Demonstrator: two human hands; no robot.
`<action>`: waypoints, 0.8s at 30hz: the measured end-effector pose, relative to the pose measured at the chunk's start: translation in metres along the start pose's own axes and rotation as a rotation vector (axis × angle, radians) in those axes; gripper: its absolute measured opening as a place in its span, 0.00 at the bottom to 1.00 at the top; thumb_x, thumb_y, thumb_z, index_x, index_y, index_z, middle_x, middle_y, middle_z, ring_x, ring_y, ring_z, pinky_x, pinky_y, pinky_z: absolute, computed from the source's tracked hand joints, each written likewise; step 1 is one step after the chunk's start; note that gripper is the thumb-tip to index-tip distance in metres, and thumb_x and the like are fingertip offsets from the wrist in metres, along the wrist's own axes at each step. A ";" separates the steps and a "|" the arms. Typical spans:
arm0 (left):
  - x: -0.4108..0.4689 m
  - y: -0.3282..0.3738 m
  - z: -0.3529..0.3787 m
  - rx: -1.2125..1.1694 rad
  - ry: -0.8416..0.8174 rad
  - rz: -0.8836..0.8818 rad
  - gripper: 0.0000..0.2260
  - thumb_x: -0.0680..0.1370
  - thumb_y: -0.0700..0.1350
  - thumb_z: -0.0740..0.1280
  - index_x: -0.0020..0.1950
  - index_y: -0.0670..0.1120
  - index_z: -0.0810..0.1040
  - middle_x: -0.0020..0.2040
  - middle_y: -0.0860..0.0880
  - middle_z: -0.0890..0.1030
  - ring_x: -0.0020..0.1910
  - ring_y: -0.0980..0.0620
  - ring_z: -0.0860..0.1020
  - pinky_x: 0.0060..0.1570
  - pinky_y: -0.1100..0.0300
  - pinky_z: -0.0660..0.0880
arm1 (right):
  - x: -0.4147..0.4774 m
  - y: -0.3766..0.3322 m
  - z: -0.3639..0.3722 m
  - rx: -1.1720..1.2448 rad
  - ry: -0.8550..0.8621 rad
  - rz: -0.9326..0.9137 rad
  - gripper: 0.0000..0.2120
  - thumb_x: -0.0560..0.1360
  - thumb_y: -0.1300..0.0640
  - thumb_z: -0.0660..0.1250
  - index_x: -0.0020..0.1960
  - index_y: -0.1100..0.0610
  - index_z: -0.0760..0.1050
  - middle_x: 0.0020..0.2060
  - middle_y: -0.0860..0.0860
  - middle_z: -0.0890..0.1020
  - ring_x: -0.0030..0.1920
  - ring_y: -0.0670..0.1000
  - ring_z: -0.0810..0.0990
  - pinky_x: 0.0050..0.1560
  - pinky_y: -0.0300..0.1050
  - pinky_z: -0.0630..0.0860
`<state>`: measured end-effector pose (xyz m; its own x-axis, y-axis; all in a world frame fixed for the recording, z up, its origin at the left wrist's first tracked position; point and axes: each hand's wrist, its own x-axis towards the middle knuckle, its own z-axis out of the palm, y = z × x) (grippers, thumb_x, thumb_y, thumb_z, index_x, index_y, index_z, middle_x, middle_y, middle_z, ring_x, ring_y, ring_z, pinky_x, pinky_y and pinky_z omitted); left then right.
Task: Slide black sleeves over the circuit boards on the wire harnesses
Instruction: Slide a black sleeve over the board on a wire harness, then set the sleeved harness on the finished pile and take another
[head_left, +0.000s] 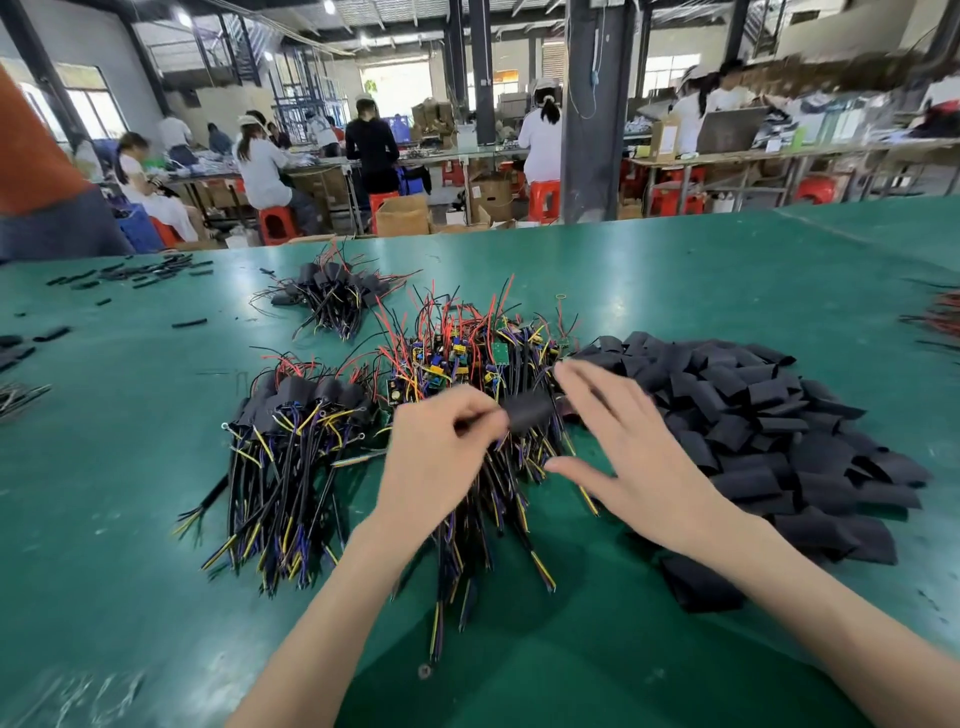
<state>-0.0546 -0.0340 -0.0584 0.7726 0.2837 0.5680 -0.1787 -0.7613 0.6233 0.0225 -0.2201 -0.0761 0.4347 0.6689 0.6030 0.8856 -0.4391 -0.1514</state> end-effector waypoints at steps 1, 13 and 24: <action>0.004 -0.003 -0.006 0.026 0.122 0.012 0.03 0.73 0.39 0.71 0.42 0.47 0.82 0.35 0.56 0.81 0.35 0.58 0.76 0.38 0.70 0.70 | 0.001 0.002 -0.002 -0.045 0.039 0.036 0.36 0.74 0.47 0.67 0.75 0.60 0.57 0.71 0.57 0.64 0.69 0.54 0.62 0.70 0.46 0.56; 0.013 -0.079 -0.042 0.596 0.277 -0.501 0.25 0.72 0.32 0.64 0.69 0.39 0.68 0.64 0.36 0.70 0.62 0.36 0.66 0.59 0.46 0.63 | -0.005 0.028 0.007 -0.323 -0.121 0.373 0.31 0.76 0.47 0.63 0.73 0.59 0.58 0.69 0.54 0.63 0.69 0.55 0.58 0.67 0.49 0.59; 0.057 -0.029 0.011 0.584 0.196 0.006 0.10 0.77 0.42 0.62 0.56 0.49 0.79 0.53 0.49 0.79 0.56 0.48 0.70 0.55 0.53 0.62 | -0.009 0.050 0.007 -0.368 -0.329 0.676 0.23 0.77 0.52 0.60 0.69 0.56 0.61 0.63 0.57 0.67 0.62 0.60 0.67 0.58 0.52 0.69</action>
<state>0.0010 -0.0017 -0.0501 0.6365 0.3382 0.6932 0.2233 -0.9411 0.2540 0.0638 -0.2439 -0.0951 0.9291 0.3071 0.2059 0.3319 -0.9381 -0.0986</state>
